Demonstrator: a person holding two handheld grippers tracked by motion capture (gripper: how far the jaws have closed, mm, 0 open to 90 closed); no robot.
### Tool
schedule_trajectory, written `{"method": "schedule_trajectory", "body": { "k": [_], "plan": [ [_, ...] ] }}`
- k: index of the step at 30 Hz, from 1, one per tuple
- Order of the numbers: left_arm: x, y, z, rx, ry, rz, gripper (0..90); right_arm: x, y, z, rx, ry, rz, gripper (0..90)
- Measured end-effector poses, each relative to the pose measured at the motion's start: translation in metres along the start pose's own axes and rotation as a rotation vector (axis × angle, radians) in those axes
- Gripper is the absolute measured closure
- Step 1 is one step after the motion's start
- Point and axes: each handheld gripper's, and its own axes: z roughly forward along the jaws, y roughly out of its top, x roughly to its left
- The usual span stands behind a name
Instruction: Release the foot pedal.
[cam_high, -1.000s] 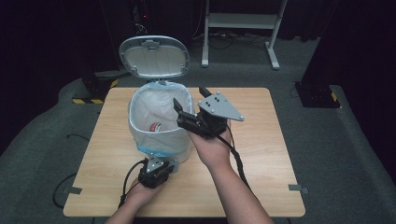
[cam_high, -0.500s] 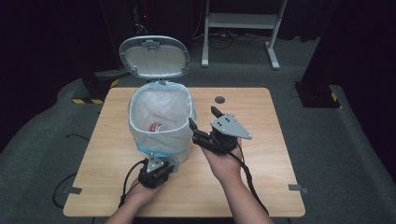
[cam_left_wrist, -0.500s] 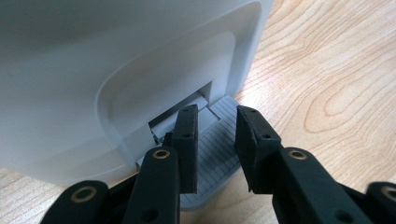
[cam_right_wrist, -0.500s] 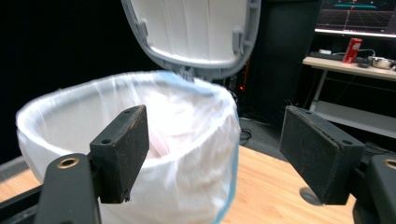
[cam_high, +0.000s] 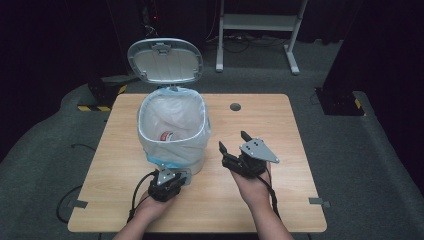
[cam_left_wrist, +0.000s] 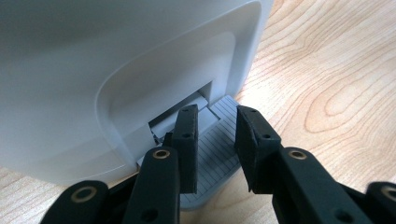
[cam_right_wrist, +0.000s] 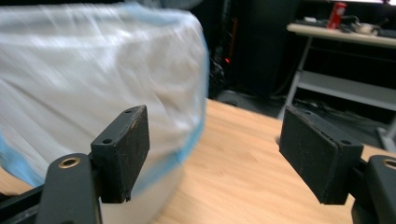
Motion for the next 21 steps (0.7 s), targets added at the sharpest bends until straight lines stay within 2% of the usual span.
{"method": "schedule_trajectory", "body": {
  "k": [4,8,13,16,17,19,21],
  "plan": [
    [0.000,0.000,0.000,-0.001,-0.001,-0.003,69.7,-0.014,-0.020,-0.005,0.031,-0.035,0.021,26.1],
    [0.000,0.000,0.000,-0.001,-0.003,-0.005,69.7,-0.030,-0.046,-0.008,0.093,-0.057,0.036,29.2],
    [0.001,0.000,0.000,0.001,-0.006,-0.009,69.7,-0.048,-0.086,-0.004,0.211,-0.102,0.077,33.4],
    [0.000,0.000,0.000,0.000,-0.005,-0.009,69.7,-0.054,-0.111,-0.002,0.278,-0.120,0.111,35.7],
    [0.000,0.000,0.000,-0.001,-0.003,-0.008,69.7,-0.054,-0.118,-0.002,0.295,-0.127,0.111,37.1],
    [0.000,0.000,0.000,-0.001,0.000,-0.007,69.7,-0.055,-0.127,0.001,0.356,-0.110,0.100,37.6],
    [-0.001,0.000,0.000,-0.001,0.002,-0.006,69.7,-0.054,-0.134,0.004,0.412,-0.115,0.064,37.5]
  ]
}}
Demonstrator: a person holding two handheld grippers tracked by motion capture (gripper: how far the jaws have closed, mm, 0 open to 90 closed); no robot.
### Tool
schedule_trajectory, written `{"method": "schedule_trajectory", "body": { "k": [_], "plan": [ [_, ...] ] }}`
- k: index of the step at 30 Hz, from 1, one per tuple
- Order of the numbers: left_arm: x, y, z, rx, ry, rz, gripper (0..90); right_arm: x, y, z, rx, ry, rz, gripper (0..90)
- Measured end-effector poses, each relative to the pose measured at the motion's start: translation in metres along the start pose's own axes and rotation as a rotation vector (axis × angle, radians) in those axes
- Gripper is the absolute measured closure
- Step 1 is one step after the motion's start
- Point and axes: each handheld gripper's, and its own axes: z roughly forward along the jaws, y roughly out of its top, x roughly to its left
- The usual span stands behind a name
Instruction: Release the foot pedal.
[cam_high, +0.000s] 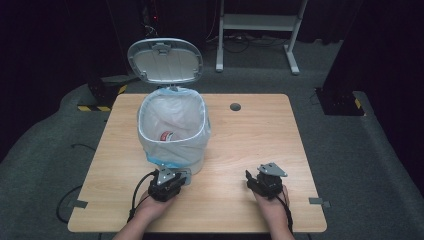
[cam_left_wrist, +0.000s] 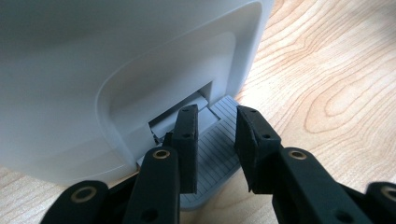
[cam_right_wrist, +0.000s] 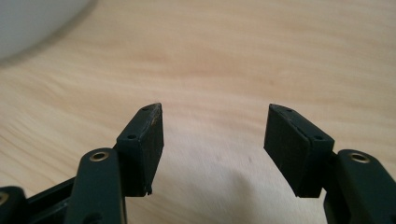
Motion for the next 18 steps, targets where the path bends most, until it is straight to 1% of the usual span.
{"method": "schedule_trajectory", "body": {
  "k": [1,2,3,5,7,9,10,11,13,14,15,16,18],
  "plan": [
    [-0.0002,0.0000,0.0000,0.000,0.001,0.000,69.7,-0.0016,-0.0020,0.0031,0.034,0.005,0.005,36.5],
    [0.0001,0.0000,-0.0004,0.004,0.002,0.006,69.5,-0.0031,-0.0032,0.0056,0.065,0.013,0.019,35.3],
    [0.0000,0.0000,-0.0004,0.004,0.000,0.006,68.9,-0.0044,-0.0031,0.0067,0.077,0.023,0.028,34.8],
    [0.0000,0.0000,-0.0003,0.003,-0.002,0.007,68.5,-0.0040,-0.0029,0.0075,0.084,0.021,0.026,34.8],
    [0.0001,0.0001,-0.0006,0.003,-0.010,0.010,66.9,-0.0020,-0.0029,0.0112,0.123,0.028,0.026,34.0],
    [-0.0005,0.0001,-0.0009,0.004,-0.021,0.020,63.4,0.0000,-0.0033,0.0117,0.113,0.022,0.019,34.4],
    [-0.0017,-0.0001,-0.0005,-0.003,-0.026,0.026,60.1,0.0008,-0.0037,0.0117,0.110,0.019,0.023,34.6],
    [-0.0022,0.0000,-0.0008,0.003,-0.032,0.041,56.8,0.0009,-0.0041,0.0115,0.107,0.021,0.023,34.7],
    [-0.0027,-0.0001,-0.0014,0.004,-0.045,0.051,50.9,0.0012,-0.0046,0.0112,0.106,0.024,0.025,34.7],
    [-0.0028,-0.0002,-0.0021,0.003,-0.050,0.047,48.5,0.0014,-0.0047,0.0112,0.105,0.022,0.023,34.6],
    [-0.0024,-0.0001,-0.0034,0.012,-0.050,0.051,45.8,0.0017,-0.0047,0.0111,0.103,0.018,0.021,34.4],
    [-0.0025,-0.0004,-0.0048,0.014,-0.053,0.043,43.1,0.0020,-0.0047,0.0111,0.102,0.016,0.018,34.3],
    [-0.0013,-0.0025,-0.0096,0.009,-0.056,0.038,40.9,0.0030,-0.0047,0.0110,0.100,0.008,0.014,33.6]
  ]
}}
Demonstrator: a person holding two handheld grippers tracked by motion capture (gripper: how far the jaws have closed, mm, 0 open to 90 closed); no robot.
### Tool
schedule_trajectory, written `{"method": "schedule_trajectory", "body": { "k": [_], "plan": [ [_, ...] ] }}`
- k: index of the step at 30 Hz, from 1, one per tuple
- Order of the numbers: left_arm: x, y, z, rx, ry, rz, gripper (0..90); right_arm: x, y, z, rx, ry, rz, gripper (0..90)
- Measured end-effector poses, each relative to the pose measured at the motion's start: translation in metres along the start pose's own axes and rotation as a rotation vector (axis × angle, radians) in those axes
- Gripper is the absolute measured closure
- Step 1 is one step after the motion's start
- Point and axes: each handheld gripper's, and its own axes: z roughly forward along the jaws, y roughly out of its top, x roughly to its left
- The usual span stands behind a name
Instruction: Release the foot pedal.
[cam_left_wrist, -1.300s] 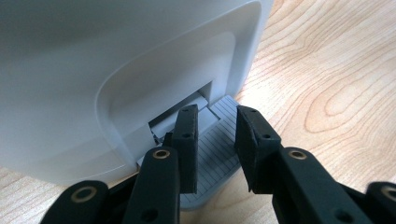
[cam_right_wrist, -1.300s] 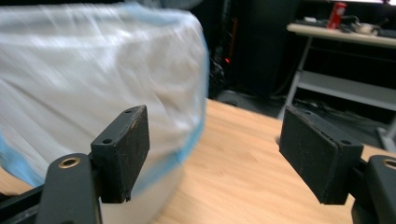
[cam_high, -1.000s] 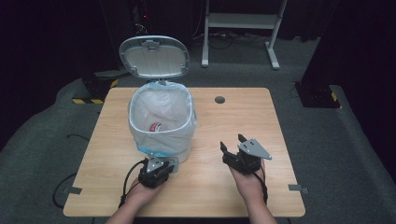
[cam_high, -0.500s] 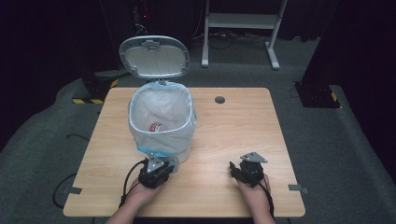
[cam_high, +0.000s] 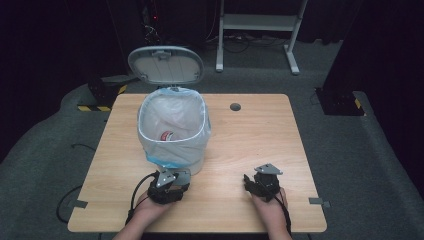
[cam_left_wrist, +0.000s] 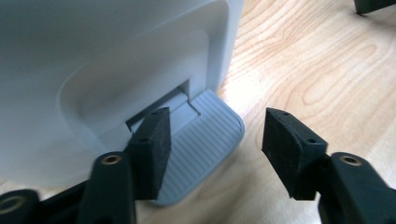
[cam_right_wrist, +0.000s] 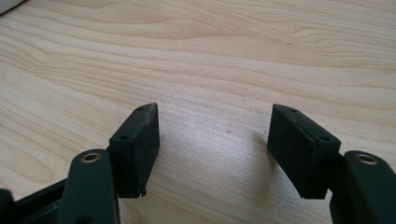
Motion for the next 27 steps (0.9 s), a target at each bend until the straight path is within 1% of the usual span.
{"method": "schedule_trajectory", "body": {
  "k": [3,4,5,8,9,11,12,14,15,16,17,18,20,21,22,23,24,26,27],
  "plan": [
    [0.005,-0.007,-0.011,-0.024,-0.013,-0.015,38.0,0.001,0.000,0.000,0.000,-0.003,0.001,33.4],
    [0.007,-0.009,-0.016,-0.045,-0.009,-0.016,37.3,0.001,0.000,0.000,0.001,-0.003,0.002,33.2],
    [0.009,-0.011,-0.020,-0.062,-0.006,-0.026,37.3,0.000,0.000,0.000,0.000,-0.005,0.000,33.0],
    [0.020,-0.018,-0.033,-0.051,0.016,-0.034,33.9,0.001,0.000,0.000,0.001,-0.005,0.005,31.5],
    [0.024,-0.021,-0.037,-0.049,0.030,-0.037,33.4,0.000,0.001,0.001,0.004,-0.003,0.003,30.7],
    [0.035,-0.028,-0.045,-0.036,0.068,-0.040,32.0,0.000,0.001,0.001,0.007,0.000,0.009,29.4],
    [0.042,-0.032,-0.048,-0.032,0.085,-0.048,31.1,0.000,0.001,0.001,0.008,0.001,0.012,29.1],
    [0.056,-0.038,-0.056,-0.021,0.122,-0.053,29.8,0.000,0.001,0.001,0.008,-0.001,0.010,28.5],
    [0.066,-0.042,-0.061,-0.014,0.140,-0.055,28.9,0.000,0.001,0.002,0.009,0.000,0.011,28.4],
    [0.071,-0.044,-0.063,-0.004,0.145,-0.057,28.1,0.000,0.001,0.002,0.012,-0.001,0.016,27.2],
    [0.079,-0.047,-0.065,0.025,0.151,-0.052,26.6,0.000,0.001,0.002,0.012,-0.005,0.017,25.8],
    [0.086,-0.050,-0.065,0.050,0.153,-0.061,23.9,0.000,0.001,0.002,0.012,-0.010,0.018,25.4],
    [0.098,-0.056,-0.064,0.103,0.181,-0.057,19.2,0.000,0.002,0.002,0.013,-0.010,0.021,25.2],
    [0.102,-0.059,-0.064,0.105,0.188,-0.067,17.1,0.000,0.002,0.003,0.013,-0.011,0.022,25.1],
    [0.104,-0.060,-0.064,0.106,0.177,-0.095,14.9,0.000,0.002,0.003,0.015,-0.012,0.023,25.1],
    [0.106,-0.061,-0.064,0.107,0.162,-0.106,15.1,0.000,0.002,0.003,0.016,-0.011,0.024,25.1],
    [0.105,-0.061,-0.064,0.106,0.151,-0.111,15.3,0.000,0.002,0.003,0.017,-0.010,0.036,24.9],
    [0.102,-0.062,-0.064,0.086,0.147,-0.100,18.8,0.002,0.003,0.004,0.016,-0.015,0.035,24.6],
    [0.101,-0.062,-0.064,0.082,0.150,-0.102,20.1,0.004,0.003,0.004,0.018,-0.017,0.042,24.4]
  ]
}}
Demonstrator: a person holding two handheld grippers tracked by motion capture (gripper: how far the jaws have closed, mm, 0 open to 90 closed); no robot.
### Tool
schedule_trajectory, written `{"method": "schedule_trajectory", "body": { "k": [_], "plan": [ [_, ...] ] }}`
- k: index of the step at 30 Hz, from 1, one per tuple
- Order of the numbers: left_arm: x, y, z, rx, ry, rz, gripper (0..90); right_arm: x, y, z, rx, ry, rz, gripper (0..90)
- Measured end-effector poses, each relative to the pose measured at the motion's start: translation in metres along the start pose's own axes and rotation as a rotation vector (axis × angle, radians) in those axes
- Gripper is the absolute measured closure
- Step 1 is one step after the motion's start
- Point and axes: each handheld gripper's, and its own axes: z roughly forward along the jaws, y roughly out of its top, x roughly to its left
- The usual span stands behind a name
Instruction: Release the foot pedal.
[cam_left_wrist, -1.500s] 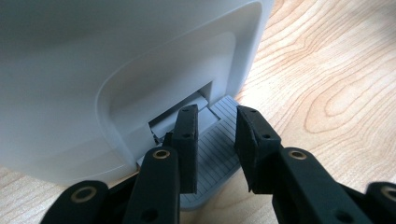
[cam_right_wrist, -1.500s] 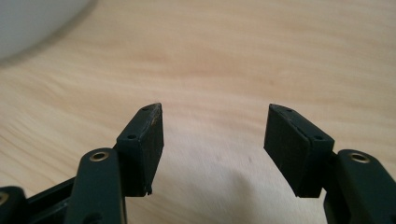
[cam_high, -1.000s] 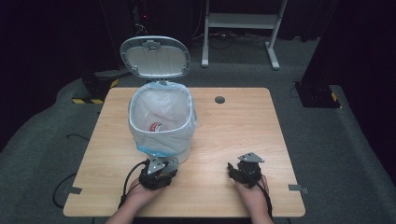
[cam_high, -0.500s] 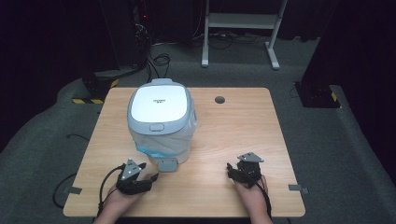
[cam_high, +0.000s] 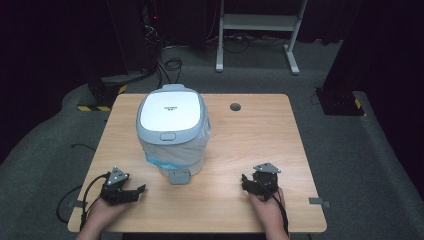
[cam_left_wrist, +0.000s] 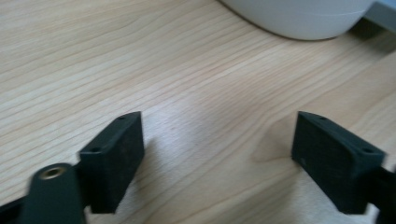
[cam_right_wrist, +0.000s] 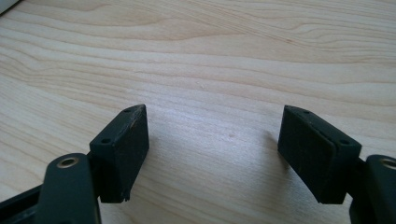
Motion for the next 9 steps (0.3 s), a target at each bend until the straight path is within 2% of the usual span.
{"method": "schedule_trajectory", "body": {
  "k": [2,9],
  "plan": [
    [-0.0003,-0.0017,-0.0007,-0.006,0.003,-0.012,20.0,0.0022,0.0004,0.0005,0.001,-0.008,0.006,24.1],
    [0.0004,-0.0018,-0.0009,-0.004,-0.009,-0.002,18.8,0.0028,0.0007,0.0011,0.003,-0.019,0.017,20.0]
  ]
}}
